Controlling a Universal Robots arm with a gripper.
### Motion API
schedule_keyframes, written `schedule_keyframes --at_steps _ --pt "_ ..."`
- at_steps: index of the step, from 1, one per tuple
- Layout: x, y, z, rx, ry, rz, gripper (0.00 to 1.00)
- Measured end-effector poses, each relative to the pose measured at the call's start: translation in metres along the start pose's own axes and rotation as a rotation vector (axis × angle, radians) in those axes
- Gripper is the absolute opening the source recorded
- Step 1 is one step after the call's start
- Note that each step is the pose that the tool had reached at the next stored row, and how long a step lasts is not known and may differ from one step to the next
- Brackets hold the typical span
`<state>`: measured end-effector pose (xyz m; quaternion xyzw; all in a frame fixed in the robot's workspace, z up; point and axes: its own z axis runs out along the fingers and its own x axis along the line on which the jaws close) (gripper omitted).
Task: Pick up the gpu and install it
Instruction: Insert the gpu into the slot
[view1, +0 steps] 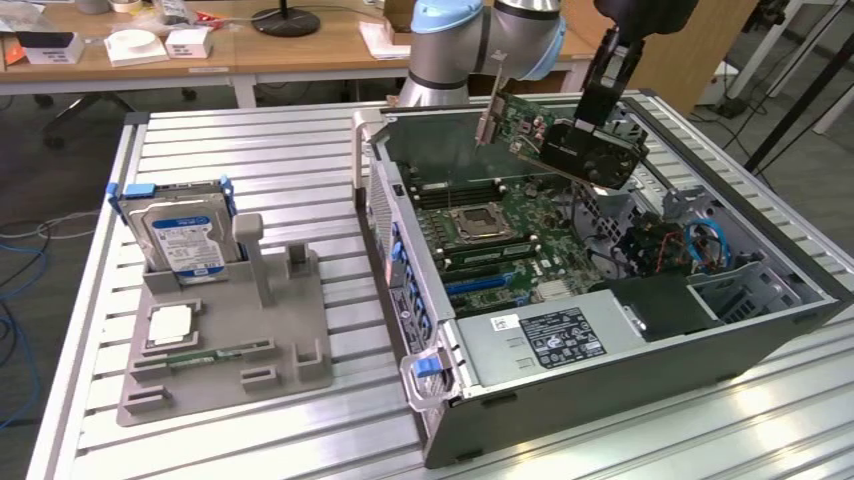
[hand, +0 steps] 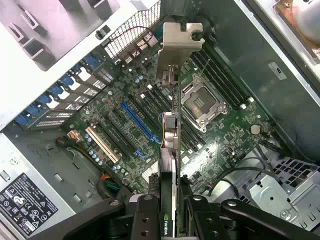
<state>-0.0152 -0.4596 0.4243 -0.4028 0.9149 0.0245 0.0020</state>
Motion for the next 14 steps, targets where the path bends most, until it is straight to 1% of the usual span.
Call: schedule_keyframes --at_steps 14 --pt "0.0 0.0 0.0 0.0002 0.0002 -0.002 0.26"
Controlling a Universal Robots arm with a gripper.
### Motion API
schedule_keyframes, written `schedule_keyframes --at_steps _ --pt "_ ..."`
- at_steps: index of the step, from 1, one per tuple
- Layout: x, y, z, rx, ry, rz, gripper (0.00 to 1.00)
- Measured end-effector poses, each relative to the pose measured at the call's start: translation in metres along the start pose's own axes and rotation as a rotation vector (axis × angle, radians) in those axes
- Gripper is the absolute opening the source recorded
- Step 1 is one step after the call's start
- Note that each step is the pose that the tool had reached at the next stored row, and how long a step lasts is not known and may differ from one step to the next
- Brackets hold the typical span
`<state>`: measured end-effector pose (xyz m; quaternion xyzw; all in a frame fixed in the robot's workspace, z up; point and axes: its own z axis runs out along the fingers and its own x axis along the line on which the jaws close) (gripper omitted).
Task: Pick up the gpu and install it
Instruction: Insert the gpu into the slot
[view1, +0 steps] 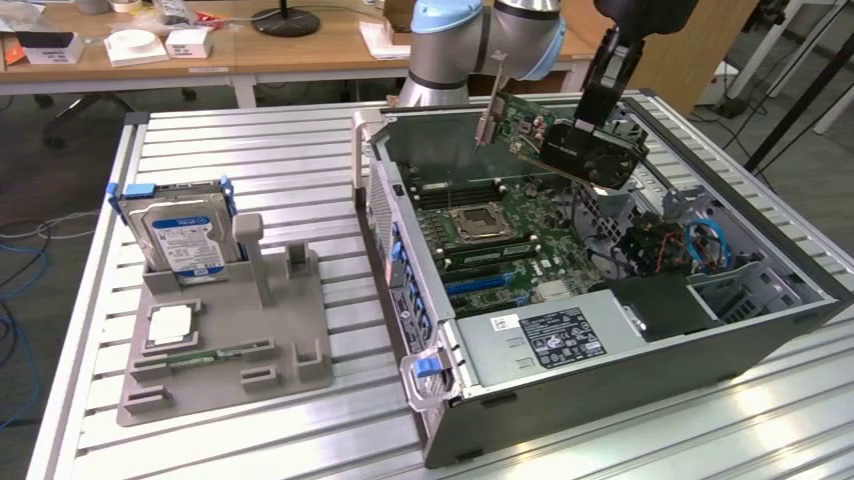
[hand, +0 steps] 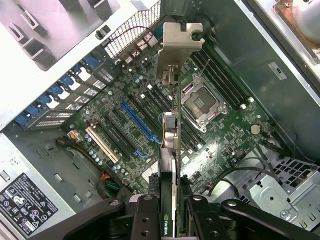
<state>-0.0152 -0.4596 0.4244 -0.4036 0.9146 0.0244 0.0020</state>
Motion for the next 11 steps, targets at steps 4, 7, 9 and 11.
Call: schedule_keyframes --at_steps 4,7,9,11 --pt "-0.0001 0.0001 0.0001 -0.0002 0.0008 -0.015 0.26" --pt "-0.0001 0.0001 0.0001 0.0 0.0016 -0.024 0.26" --pt "-0.0001 0.0001 0.0002 -0.0001 0.002 -0.031 0.26" --pt "-0.0001 0.0001 0.0002 -0.0003 0.0023 -0.037 0.26"
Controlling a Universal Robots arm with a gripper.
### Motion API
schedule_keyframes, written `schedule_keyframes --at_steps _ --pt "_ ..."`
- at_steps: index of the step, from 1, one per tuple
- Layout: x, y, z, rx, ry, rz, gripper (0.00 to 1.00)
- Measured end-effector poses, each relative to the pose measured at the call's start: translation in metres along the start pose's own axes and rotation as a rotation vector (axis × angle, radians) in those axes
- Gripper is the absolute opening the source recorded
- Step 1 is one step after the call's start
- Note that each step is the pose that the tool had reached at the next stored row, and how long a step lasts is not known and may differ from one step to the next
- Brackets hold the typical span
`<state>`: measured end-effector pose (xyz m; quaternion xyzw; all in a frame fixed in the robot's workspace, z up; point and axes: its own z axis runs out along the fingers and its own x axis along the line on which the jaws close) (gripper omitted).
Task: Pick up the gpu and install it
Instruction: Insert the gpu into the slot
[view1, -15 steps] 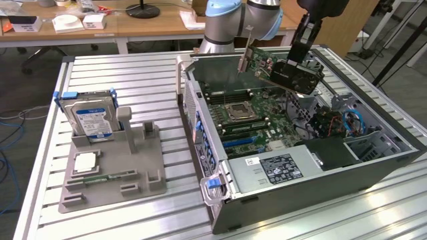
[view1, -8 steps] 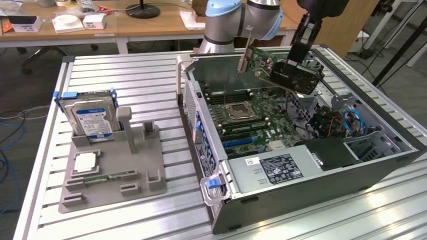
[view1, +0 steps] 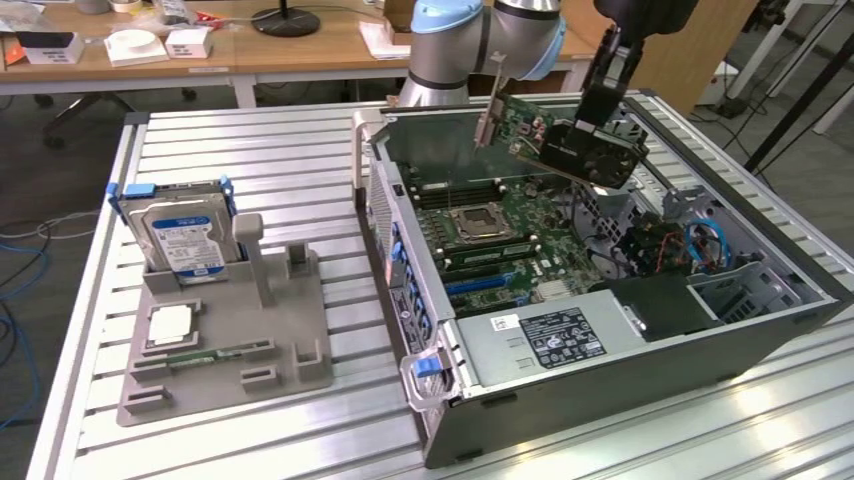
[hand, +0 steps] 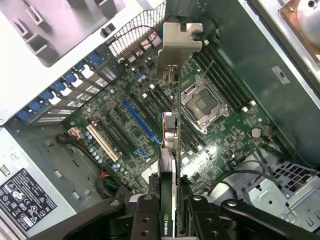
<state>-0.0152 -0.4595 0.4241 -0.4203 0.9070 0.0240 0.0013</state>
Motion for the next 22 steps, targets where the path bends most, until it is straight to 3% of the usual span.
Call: schedule_keyframes --at_steps 7,22 --pt "0.0 0.0 0.0 -0.0003 0.0005 -0.012 0.26" --pt "0.0 0.0 0.0 -0.0025 0.0048 -0.112 0.26"
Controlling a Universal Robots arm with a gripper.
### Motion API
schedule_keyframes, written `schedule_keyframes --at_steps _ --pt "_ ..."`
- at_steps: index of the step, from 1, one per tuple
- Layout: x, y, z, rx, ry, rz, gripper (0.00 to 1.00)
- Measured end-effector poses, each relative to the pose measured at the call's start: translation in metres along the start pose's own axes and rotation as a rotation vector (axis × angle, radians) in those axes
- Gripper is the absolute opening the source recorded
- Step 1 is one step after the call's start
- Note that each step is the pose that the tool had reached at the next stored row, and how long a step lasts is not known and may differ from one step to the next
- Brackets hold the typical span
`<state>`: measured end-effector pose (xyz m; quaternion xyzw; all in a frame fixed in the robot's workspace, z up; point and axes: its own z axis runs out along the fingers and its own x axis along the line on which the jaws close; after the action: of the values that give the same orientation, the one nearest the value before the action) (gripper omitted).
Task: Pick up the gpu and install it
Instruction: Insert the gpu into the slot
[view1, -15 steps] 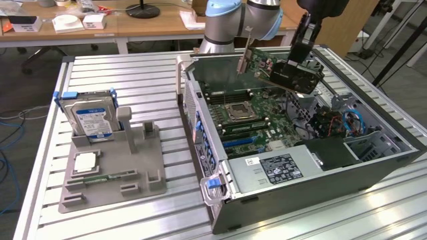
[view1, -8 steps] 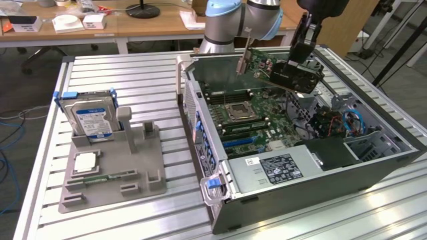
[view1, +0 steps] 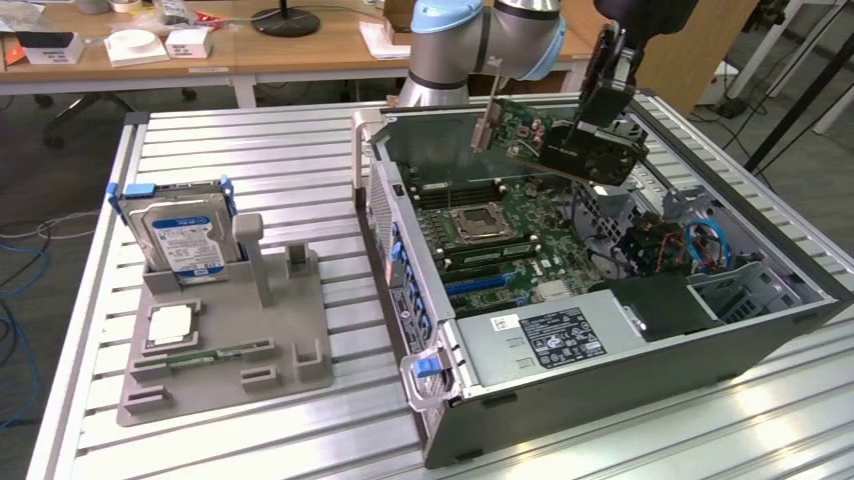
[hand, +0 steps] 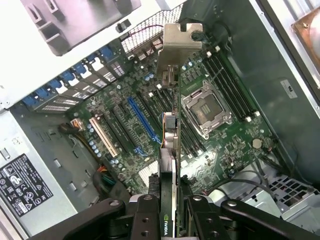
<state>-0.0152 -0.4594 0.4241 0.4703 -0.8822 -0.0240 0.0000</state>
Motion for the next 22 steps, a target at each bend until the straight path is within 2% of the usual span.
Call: schedule_keyframes --at_steps 22 --pt "0.0 0.0 0.0 -0.0028 0.0052 -0.124 0.26"
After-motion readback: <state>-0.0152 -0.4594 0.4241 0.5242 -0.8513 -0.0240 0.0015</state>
